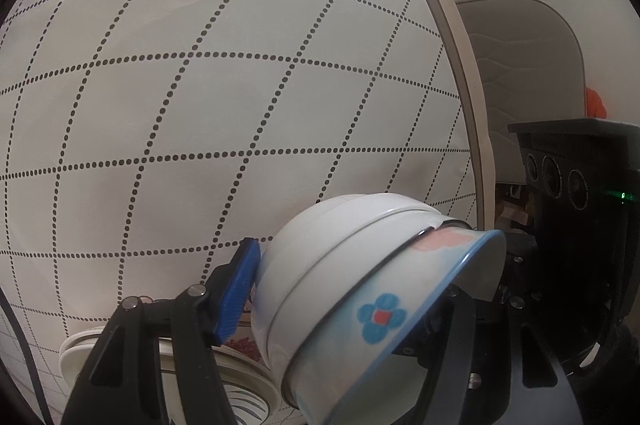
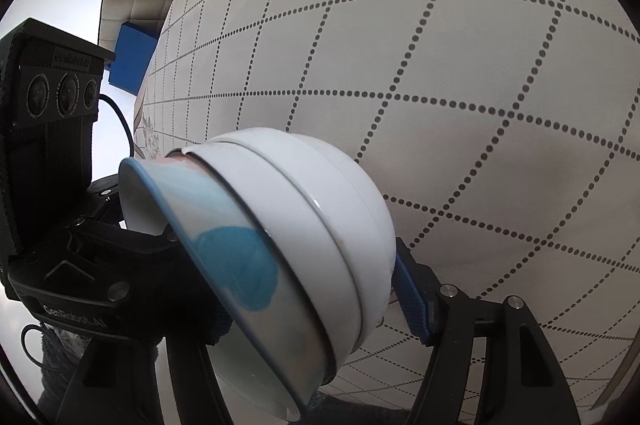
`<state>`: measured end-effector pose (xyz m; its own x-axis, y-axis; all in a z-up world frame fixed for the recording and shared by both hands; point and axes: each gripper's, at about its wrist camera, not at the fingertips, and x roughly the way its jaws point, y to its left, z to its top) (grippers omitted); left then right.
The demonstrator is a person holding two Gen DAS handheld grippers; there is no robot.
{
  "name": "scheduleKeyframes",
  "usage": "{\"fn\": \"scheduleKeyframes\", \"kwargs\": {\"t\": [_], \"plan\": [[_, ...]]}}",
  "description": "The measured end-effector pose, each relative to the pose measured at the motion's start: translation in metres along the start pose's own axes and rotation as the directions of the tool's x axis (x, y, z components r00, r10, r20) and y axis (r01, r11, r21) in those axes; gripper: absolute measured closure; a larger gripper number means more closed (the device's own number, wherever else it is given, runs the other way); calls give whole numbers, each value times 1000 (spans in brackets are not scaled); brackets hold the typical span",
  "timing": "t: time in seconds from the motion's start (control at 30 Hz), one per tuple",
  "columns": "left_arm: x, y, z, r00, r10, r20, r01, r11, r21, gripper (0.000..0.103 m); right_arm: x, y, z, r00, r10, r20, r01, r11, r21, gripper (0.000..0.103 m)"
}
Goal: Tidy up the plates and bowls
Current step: 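Lift the bowl stack and carry it over the plate stack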
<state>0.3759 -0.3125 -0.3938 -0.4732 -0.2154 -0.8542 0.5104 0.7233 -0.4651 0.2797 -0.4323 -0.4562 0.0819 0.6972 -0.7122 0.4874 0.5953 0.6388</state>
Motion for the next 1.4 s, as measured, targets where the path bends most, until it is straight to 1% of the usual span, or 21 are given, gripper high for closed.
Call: {"fn": "scheduleKeyframes", "kwargs": {"t": [0.17,0.33,0.53,0.67,0.97,1.1,1.2,1.4], "plan": [[-22,3,-5,1000,-2,22,2,1000,-4,40,-9,16,-2,1000,-6,-3,5,1000,-27,33],[-46,7,-18,999,-1,53,2,1000,-18,40,-14,39,-6,1000,-16,-7,15,998,-60,33],[-72,21,-50,994,13,104,-7,998,-55,40,-9,76,-17,999,-16,-29,13,994,-107,33],[-80,38,-78,992,24,124,-11,995,-102,40,7,102,-28,998,-18,-61,9,990,-140,33],[-90,97,-131,988,40,151,-7,976,-216,40,63,147,-49,989,-27,-146,-2,980,-201,33],[-90,118,-142,986,42,159,-2,970,-244,40,84,158,-56,985,-39,-167,2,976,-218,33],[-87,133,-149,987,35,158,8,965,-262,40,99,168,-55,983,-57,-175,15,973,-229,33],[-74,147,-152,989,19,146,23,959,-282,40,115,168,-52,977,-87,-192,41,971,-234,33]]}}
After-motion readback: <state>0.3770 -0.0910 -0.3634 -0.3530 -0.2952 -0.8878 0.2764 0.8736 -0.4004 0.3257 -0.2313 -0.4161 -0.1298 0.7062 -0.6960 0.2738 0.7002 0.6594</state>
